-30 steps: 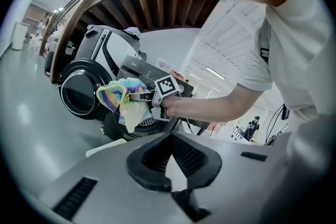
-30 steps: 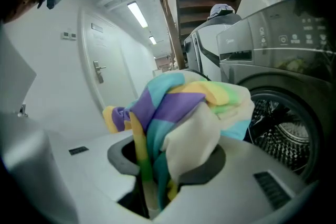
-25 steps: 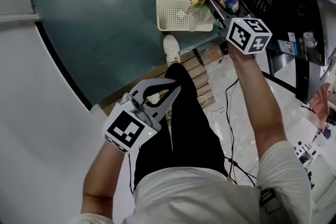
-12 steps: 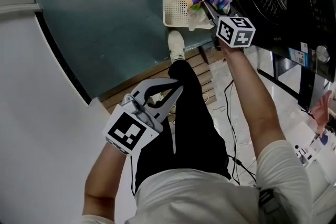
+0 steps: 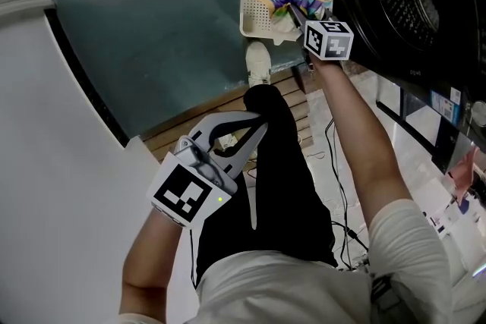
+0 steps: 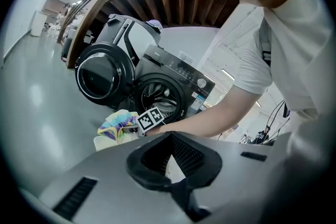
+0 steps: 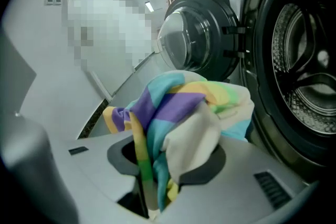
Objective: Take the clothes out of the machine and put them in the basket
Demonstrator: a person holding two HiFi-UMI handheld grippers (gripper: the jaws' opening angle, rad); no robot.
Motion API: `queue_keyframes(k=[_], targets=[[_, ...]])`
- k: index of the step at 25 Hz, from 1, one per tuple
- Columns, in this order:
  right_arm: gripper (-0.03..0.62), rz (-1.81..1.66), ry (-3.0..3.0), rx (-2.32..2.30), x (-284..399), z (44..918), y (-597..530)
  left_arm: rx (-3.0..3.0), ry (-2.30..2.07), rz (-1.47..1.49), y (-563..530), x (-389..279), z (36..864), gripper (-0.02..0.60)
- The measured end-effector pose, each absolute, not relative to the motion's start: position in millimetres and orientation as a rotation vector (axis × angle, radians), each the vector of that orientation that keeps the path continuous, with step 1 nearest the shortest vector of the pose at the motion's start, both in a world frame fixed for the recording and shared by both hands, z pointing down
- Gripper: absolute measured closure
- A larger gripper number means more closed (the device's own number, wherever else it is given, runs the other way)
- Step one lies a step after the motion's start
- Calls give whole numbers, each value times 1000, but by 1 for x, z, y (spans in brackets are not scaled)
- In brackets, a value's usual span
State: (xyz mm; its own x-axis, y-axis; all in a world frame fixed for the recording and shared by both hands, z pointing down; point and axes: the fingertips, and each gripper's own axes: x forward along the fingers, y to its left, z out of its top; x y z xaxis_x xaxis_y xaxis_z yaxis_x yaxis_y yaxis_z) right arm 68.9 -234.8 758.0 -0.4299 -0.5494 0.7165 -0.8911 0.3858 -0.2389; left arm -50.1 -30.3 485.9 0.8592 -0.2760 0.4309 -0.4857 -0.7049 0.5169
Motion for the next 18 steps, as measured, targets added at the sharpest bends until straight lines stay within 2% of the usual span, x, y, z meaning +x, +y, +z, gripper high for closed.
queue_keyframes(k=[18], targets=[[431,966,-1889,955,47,940,-236,2252,-567,434,-78,-57,562,584]])
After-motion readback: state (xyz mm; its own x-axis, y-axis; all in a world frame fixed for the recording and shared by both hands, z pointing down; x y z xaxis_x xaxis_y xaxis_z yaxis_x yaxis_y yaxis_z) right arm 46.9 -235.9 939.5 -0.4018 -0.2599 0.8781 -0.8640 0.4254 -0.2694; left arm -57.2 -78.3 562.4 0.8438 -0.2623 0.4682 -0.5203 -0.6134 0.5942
